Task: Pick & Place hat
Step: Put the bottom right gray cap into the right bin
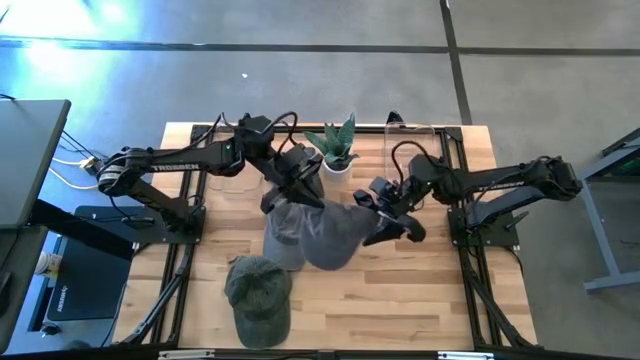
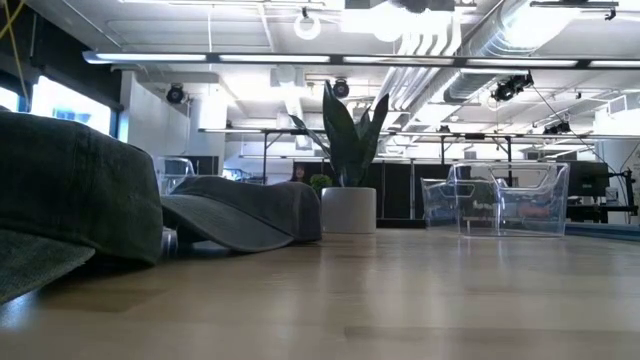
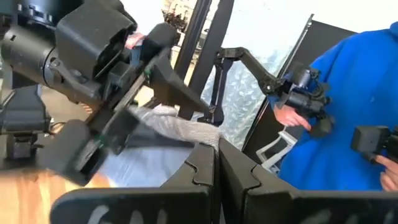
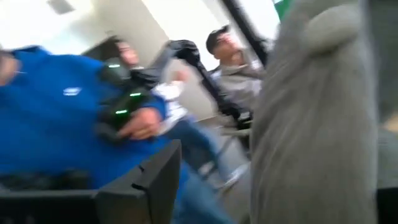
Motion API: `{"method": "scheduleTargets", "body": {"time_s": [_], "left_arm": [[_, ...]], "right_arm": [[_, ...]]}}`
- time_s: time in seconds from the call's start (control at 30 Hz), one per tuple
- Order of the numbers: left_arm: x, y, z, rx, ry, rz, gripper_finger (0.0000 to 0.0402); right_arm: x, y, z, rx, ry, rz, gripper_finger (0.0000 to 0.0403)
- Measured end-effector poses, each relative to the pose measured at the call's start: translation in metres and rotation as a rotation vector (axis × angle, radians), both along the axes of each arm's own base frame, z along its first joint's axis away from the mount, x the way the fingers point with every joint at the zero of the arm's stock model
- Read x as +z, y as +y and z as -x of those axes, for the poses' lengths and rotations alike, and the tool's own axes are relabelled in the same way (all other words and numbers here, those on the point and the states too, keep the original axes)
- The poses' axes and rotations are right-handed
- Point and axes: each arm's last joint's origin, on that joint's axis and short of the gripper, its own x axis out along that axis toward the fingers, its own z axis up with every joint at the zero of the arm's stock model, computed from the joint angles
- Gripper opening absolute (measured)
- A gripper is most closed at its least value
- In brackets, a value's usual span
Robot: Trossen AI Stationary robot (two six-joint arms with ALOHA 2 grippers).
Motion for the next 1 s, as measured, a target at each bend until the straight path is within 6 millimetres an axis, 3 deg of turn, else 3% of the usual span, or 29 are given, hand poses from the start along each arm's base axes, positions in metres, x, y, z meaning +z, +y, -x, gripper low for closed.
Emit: {"method": "scheduleTargets", "body": {"time_s": [0.1,0.3,0.43,0.53,0.87,1.0], "left_arm": [[0.004,0.001,0.004,-0.029,-0.009,0.003,0.0001],[0.006,0.0,0.006,-0.055,-0.023,0.007,0.0001],[0.007,0.0,0.006,-0.055,0.009,0.053,0.0002],[0.009,0.0,0.005,-0.082,0.01,0.082,0.0023],[-0.005,-0.001,-0.017,-0.133,0.06,0.176,0.0217],[-0.014,-0.013,-0.028,-0.167,0.061,0.161,0.0266]], "right_arm": [[0.019,0.001,0.002,0.072,-0.023,-0.027,0.015],[0.047,0.001,0.003,0.046,-0.126,0.101,0.0013],[0.056,0.0,0.002,0.002,-0.097,0.118,0.0021],[0.059,0.0,0.002,0.007,-0.124,0.137,0.0005],[0.06,-0.001,0.001,-0.063,-0.163,0.175,0.0007],[0.061,-0.003,0.0,-0.079,-0.166,0.178,0.0003]]}}
